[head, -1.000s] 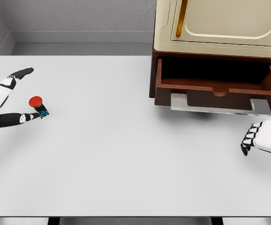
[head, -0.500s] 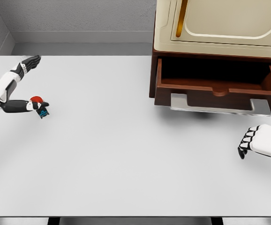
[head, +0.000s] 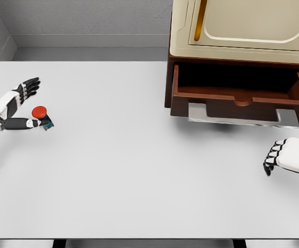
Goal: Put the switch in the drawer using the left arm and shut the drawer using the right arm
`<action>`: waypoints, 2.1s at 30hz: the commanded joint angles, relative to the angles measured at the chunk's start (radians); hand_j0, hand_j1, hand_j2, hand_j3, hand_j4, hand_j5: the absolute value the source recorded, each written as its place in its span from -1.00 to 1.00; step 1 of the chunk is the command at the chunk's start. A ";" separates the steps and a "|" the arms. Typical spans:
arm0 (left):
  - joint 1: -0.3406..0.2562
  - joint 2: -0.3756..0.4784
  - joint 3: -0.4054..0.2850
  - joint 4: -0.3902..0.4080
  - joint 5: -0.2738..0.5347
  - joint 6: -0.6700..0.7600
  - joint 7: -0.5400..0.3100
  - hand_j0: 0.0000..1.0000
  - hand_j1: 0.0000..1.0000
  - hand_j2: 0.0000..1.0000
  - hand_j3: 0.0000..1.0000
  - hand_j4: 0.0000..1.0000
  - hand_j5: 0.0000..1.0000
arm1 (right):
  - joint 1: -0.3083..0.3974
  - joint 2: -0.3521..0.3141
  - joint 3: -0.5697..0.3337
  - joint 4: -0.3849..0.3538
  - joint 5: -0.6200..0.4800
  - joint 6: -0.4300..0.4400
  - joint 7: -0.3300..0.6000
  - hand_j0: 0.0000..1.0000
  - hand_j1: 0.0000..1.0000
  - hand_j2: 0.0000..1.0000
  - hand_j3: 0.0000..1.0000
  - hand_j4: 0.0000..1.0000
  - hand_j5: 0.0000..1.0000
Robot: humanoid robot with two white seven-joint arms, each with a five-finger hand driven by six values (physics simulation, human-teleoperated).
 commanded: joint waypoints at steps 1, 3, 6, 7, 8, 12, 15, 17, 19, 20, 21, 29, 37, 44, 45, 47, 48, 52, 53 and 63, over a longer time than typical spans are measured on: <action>-0.002 -0.026 -0.001 0.061 0.008 0.003 -0.001 1.00 1.00 1.00 1.00 1.00 1.00 | 0.000 -0.003 0.000 0.000 -0.006 0.000 0.000 -0.30 -0.30 -0.30 -0.30 -0.30 -0.30; -0.003 -0.028 -0.002 0.065 0.007 0.003 -0.001 1.00 1.00 1.00 1.00 1.00 1.00 | 0.002 -0.003 0.000 -0.001 -0.006 0.000 0.000 -0.30 -0.30 -0.30 -0.30 -0.30 -0.30; -0.003 -0.038 -0.007 0.073 0.000 0.003 -0.001 1.00 1.00 1.00 1.00 1.00 1.00 | 0.000 -0.003 0.000 0.000 -0.006 0.000 0.000 -0.30 -0.30 -0.30 -0.30 -0.30 -0.30; -0.003 -0.040 -0.007 0.073 -0.010 0.003 -0.001 1.00 1.00 1.00 1.00 1.00 1.00 | 0.000 -0.003 0.000 -0.001 -0.006 0.000 0.000 -0.30 -0.30 -0.30 -0.30 -0.30 -0.30; -0.003 -0.048 -0.008 0.073 -0.012 0.003 -0.001 1.00 1.00 1.00 1.00 1.00 1.00 | 0.000 -0.003 -0.002 -0.001 -0.006 0.000 0.000 -0.30 -0.30 -0.30 -0.30 -0.30 -0.30; -0.003 -0.071 -0.013 0.093 -0.043 0.003 0.001 1.00 1.00 1.00 1.00 1.00 1.00 | 0.000 -0.003 0.000 -0.001 -0.006 0.000 0.000 -0.30 -0.30 -0.30 -0.30 -0.30 -0.30; -0.006 -0.084 -0.013 0.108 -0.049 0.001 0.001 1.00 1.00 1.00 1.00 1.00 1.00 | 0.000 -0.003 0.000 -0.001 -0.006 0.000 0.000 -0.31 -0.31 -0.31 -0.31 -0.31 -0.31; -0.012 -0.086 -0.013 0.113 -0.058 0.003 0.001 1.00 1.00 1.00 1.00 1.00 1.00 | 0.000 -0.003 0.000 -0.001 -0.006 0.000 0.000 -0.31 -0.31 -0.31 -0.31 -0.31 -0.31; -0.014 -0.086 -0.013 0.119 -0.056 0.001 0.001 1.00 1.00 1.00 1.00 1.00 1.00 | -0.002 -0.003 0.000 -0.001 -0.006 0.000 0.000 -0.31 -0.31 -0.31 -0.31 -0.31 -0.31; -0.017 -0.100 -0.008 0.128 -0.053 0.001 0.001 1.00 1.00 1.00 1.00 1.00 1.00 | -0.003 -0.003 0.000 -0.001 -0.006 0.000 0.000 -0.31 -0.31 -0.31 -0.31 -0.31 -0.31; -0.023 -0.101 -0.007 0.139 -0.052 0.001 0.001 1.00 1.00 1.00 1.00 1.00 1.00 | -0.002 -0.003 0.000 -0.001 -0.006 0.000 0.000 -0.31 -0.31 -0.31 -0.31 -0.31 -0.31; -0.028 -0.133 0.025 0.147 -0.039 -0.007 0.002 1.00 1.00 1.00 1.00 1.00 1.00 | -0.002 -0.003 0.000 -0.001 -0.006 0.000 0.000 -0.33 -0.33 -0.33 -0.33 -0.33 -0.33; -0.025 -0.129 0.030 0.148 -0.039 -0.008 0.002 0.85 0.85 0.85 0.85 0.85 0.85 | -0.003 -0.003 0.000 -0.001 -0.006 0.000 0.000 -0.33 -0.33 -0.33 -0.33 -0.33 -0.33; -0.011 -0.123 0.048 0.154 -0.041 -0.027 0.001 0.85 0.85 0.85 0.85 0.85 0.85 | -0.003 -0.004 0.000 0.000 -0.006 0.000 0.000 -0.34 -0.34 -0.34 -0.34 -0.34 -0.34; -0.009 -0.123 0.048 0.154 -0.040 -0.028 0.001 0.82 0.82 0.82 0.82 0.82 0.82 | -0.003 -0.004 0.000 -0.001 -0.006 0.000 0.000 -0.34 -0.34 -0.34 -0.34 -0.34 -0.34; -0.009 -0.121 0.048 0.154 -0.041 -0.042 0.001 0.66 0.66 0.66 0.66 0.66 0.66 | -0.003 -0.006 -0.002 -0.001 -0.006 0.000 -0.002 -0.34 -0.34 -0.34 -0.34 -0.34 -0.34; -0.009 -0.121 0.048 0.154 -0.041 -0.045 0.001 0.56 0.56 0.56 0.56 0.56 0.56 | -0.005 -0.006 -0.002 0.000 -0.006 0.000 -0.002 -0.34 -0.34 -0.34 -0.34 -0.34 -0.34; 0.006 -0.121 0.047 0.154 -0.047 -0.063 0.001 0.53 0.53 0.53 0.53 0.53 0.53 | -0.005 -0.006 -0.002 0.000 -0.006 0.000 0.000 -0.34 -0.34 -0.34 -0.34 -0.34 -0.34; 0.008 -0.121 0.047 0.154 -0.049 -0.063 0.001 0.53 0.53 0.53 0.53 0.53 0.53 | -0.005 -0.006 -0.002 0.000 -0.006 0.000 0.000 -0.34 -0.34 -0.34 -0.34 -0.34 -0.34; 0.020 -0.120 0.047 0.154 -0.049 -0.065 0.001 0.27 0.27 0.27 0.27 0.27 0.27 | -0.005 -0.006 -0.002 0.000 -0.006 0.000 0.000 -0.36 -0.36 -0.36 -0.36 -0.36 -0.36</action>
